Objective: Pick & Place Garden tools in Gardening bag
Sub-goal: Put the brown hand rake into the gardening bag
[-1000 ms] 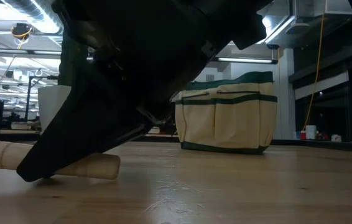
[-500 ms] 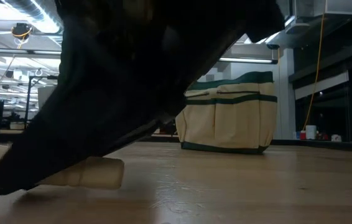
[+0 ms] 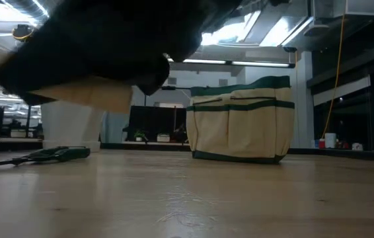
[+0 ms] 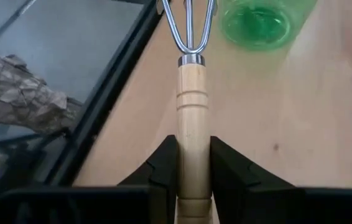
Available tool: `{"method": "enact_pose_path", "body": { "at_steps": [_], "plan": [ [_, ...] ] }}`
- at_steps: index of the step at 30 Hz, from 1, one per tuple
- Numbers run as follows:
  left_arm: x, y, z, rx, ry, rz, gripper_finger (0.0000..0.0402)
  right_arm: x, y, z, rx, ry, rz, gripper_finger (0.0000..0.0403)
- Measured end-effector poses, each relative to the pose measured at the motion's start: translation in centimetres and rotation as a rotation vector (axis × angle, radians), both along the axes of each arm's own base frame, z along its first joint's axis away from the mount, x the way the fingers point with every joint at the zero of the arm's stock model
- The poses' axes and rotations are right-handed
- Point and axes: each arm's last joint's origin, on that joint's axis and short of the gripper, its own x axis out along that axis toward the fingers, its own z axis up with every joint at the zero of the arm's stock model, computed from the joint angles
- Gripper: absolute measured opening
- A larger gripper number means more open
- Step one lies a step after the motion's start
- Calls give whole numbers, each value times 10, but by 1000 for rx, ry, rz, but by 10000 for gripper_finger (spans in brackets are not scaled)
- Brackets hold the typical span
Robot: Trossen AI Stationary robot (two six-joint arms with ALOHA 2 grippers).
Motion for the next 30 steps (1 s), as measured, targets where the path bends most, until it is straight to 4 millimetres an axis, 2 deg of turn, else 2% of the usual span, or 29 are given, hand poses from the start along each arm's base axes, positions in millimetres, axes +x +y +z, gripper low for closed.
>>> {"method": "enact_pose_path", "body": {
  "at_steps": [12, 21, 30],
  "plan": [
    [0, 0, 0, 0, 0, 0, 6, 5, -45, 21, -204, 14, -43, 69],
    [0, 0, 0, 0, 0, 0, 6, 9, -65, 32, -217, 8, -79, 69],
    [0, 0, 0, 0, 0, 0, 6, 4, -87, 55, -256, 31, -117, 69]
  ]
}}
